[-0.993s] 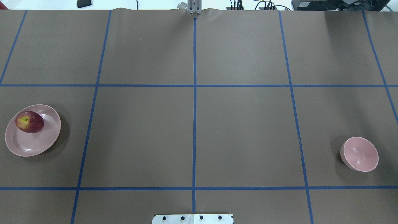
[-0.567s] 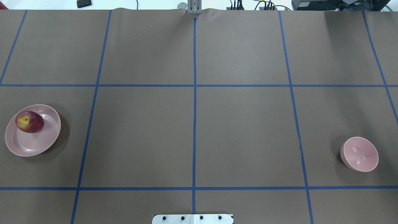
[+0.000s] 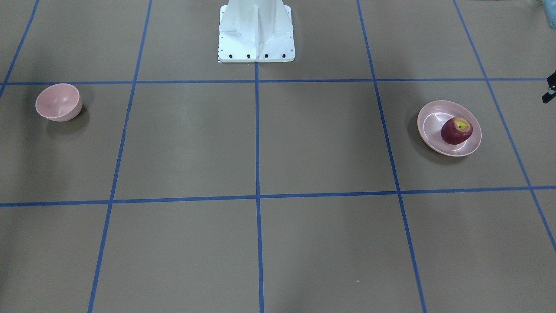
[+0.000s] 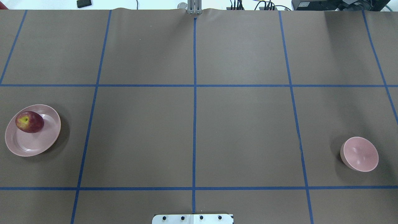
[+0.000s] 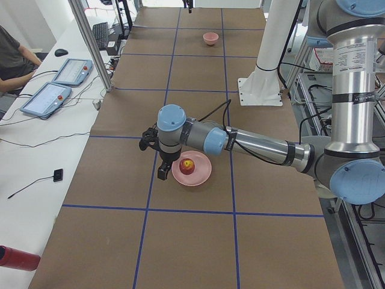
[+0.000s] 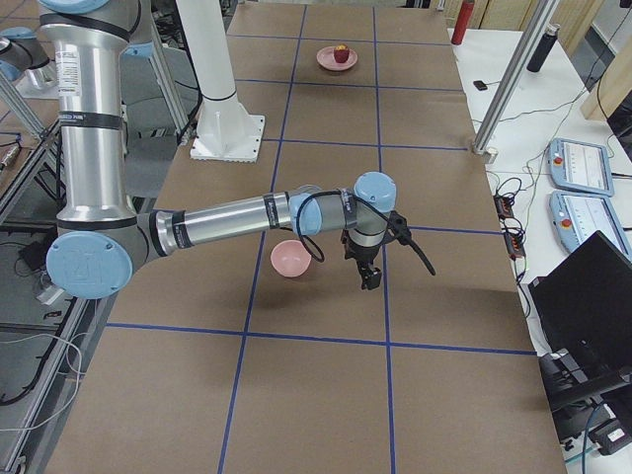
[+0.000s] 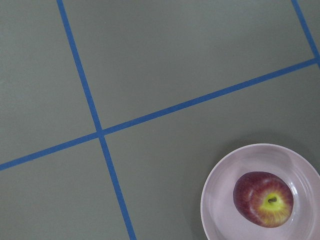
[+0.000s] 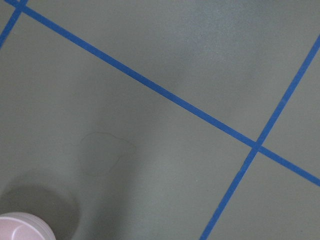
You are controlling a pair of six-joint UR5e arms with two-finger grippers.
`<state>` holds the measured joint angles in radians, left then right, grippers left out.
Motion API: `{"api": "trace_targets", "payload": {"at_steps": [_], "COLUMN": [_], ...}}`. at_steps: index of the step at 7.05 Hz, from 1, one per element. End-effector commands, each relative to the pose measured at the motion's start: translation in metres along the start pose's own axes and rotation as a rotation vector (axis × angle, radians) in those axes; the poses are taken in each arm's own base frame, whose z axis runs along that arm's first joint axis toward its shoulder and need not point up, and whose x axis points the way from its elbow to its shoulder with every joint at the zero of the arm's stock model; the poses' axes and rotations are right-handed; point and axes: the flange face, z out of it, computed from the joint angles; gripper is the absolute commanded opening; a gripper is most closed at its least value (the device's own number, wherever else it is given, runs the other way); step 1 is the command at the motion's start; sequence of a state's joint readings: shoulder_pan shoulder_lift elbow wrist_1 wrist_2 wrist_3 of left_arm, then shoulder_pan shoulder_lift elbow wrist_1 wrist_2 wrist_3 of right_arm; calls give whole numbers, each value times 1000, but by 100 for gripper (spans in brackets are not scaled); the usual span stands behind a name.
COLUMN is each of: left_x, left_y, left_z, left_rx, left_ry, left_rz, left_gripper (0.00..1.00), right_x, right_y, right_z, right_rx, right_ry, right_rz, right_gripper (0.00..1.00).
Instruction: Move apple from plate to bowl
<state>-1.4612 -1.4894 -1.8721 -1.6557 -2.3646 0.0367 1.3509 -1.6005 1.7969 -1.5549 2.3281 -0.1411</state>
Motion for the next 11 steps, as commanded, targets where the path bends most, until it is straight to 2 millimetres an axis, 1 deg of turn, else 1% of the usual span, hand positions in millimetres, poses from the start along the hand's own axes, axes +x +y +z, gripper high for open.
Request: {"api": "trace_targets", "payload": {"at_steps": [1, 2, 3, 5, 7, 9, 10, 11], "left_x": [-2, 3, 5, 6, 7, 8, 10, 14], "left_y": [0, -2, -3, -1, -2, -5, -6, -6], "left_z": [1, -4, -7, -6, -7, -8, -10, -15], "left_rx": [0, 14, 19, 17, 18, 23, 26, 37], "left_ry": [-5, -7, -8, -6, -6, -4, -4, -4], "left_rz": [-92, -111, -109, -116, -117, -113, -111, -104], "left_gripper": [98, 98, 98, 98, 98, 98, 98, 98], "right_x": [-47, -67, -78, -88, -94, -101, -100, -97], "right_y": [30, 44, 56, 76, 86, 88, 90, 93], "right_z": [45, 66, 82, 103, 114, 123, 125, 131], "right_rx": [117, 114, 74, 6, -29, -56, -61, -76], "right_ry": [-61, -81, -92, -106, -109, -113, -111, -108], "right_rz": [175, 214, 219, 202, 185, 168, 171, 176], "right_gripper": [100, 100, 100, 100, 100, 97, 75, 63]}}
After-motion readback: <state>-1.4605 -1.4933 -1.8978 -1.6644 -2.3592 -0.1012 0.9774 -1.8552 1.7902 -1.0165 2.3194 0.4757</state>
